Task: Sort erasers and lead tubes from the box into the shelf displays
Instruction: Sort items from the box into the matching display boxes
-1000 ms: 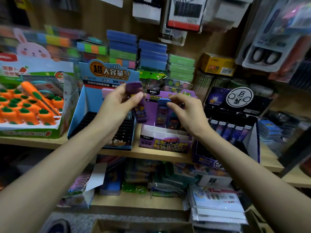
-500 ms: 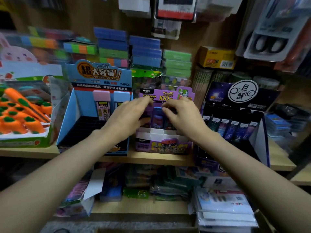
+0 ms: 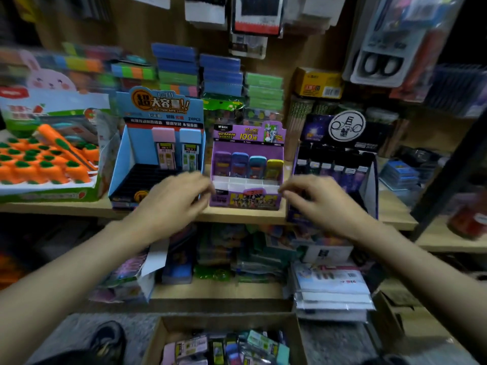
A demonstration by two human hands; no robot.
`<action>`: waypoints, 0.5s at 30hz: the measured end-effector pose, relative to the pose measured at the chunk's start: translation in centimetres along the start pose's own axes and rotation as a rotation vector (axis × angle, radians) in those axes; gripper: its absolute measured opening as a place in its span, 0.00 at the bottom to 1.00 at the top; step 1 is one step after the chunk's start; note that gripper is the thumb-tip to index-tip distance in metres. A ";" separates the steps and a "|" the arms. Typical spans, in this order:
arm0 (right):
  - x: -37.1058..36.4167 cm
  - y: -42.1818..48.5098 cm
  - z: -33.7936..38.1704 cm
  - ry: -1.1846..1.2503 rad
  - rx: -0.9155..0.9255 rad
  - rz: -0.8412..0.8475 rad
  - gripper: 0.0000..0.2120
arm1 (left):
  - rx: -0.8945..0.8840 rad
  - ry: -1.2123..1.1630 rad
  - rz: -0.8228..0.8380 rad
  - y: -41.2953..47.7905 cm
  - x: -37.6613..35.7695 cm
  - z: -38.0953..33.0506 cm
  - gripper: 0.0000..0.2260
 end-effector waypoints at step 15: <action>-32.1 -16.3 -4.8 0.240 -0.436 0.810 0.10 | 0.562 -0.621 0.777 -23.2 -32.1 0.0 0.03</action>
Point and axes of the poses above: each hand's wrist, its own y-axis towards the middle knuckle, its own x-axis out of the back of the hand, z = x × y, the point moved 7 cm from there along y, towards the middle knuckle, and after that the axes turned 11 degrees about z, right-handed, at the moved point
